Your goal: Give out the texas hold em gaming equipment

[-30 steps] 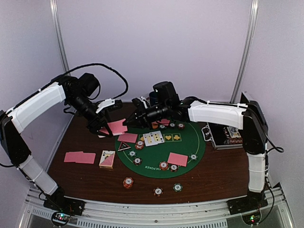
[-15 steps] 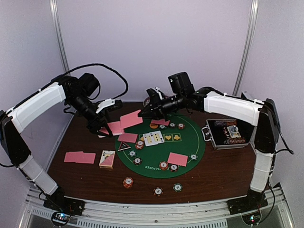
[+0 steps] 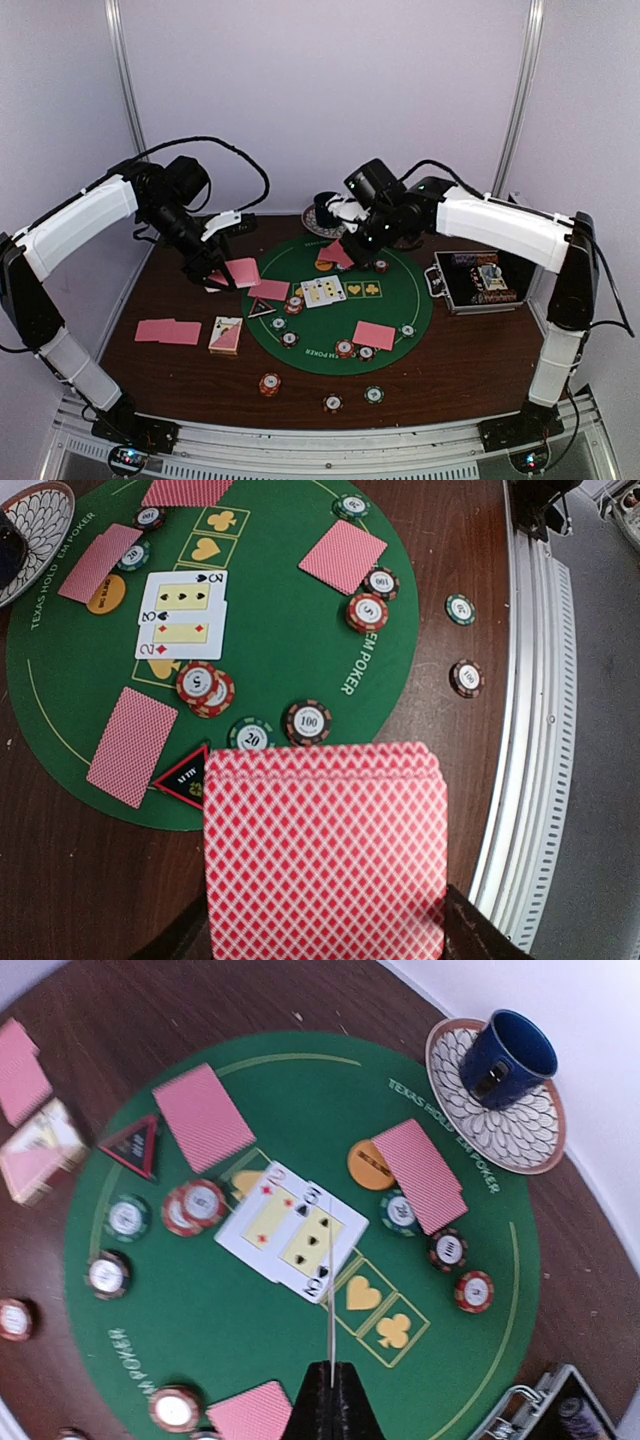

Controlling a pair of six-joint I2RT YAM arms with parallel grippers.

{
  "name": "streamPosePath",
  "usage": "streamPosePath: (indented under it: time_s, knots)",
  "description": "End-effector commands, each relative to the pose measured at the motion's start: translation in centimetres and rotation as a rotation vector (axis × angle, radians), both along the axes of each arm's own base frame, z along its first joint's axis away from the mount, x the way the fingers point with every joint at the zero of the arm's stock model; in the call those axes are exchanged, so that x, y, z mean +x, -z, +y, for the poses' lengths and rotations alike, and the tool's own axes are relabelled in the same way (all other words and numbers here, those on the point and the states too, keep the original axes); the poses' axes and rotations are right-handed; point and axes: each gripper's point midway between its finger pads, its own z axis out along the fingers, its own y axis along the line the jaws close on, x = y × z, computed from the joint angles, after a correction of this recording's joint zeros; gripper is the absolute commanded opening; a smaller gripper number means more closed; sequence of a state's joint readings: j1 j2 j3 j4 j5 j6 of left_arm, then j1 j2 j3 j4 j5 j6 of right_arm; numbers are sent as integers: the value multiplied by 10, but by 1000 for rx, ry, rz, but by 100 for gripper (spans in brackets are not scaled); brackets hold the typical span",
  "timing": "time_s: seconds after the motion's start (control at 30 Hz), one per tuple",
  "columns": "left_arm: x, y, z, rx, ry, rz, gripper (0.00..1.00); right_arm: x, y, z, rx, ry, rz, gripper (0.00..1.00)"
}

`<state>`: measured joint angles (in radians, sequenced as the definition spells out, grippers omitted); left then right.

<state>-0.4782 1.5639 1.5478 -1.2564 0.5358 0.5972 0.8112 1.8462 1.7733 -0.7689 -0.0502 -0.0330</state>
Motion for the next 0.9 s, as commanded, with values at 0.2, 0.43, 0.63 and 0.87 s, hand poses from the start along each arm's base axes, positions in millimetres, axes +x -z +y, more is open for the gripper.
streamPosePath:
  time_s: [0.2, 0.43, 0.63, 0.87]
  knots:
    - [-1, -10, 1, -30, -1, -33, 0, 41, 74, -12, -738, -87, -551, 0]
    - [-2, -10, 1, -31, -1, -34, 0, 39, 117, 1, -912, -153, -632, 0]
    - [-3, -10, 2, -31, 1, -35, 0, 41, 141, 3, -962, -166, -635, 0]
    - [-3, -11, 3, -29, 2, -40, 0, 30, 147, 7, -932, -174, -582, 51]
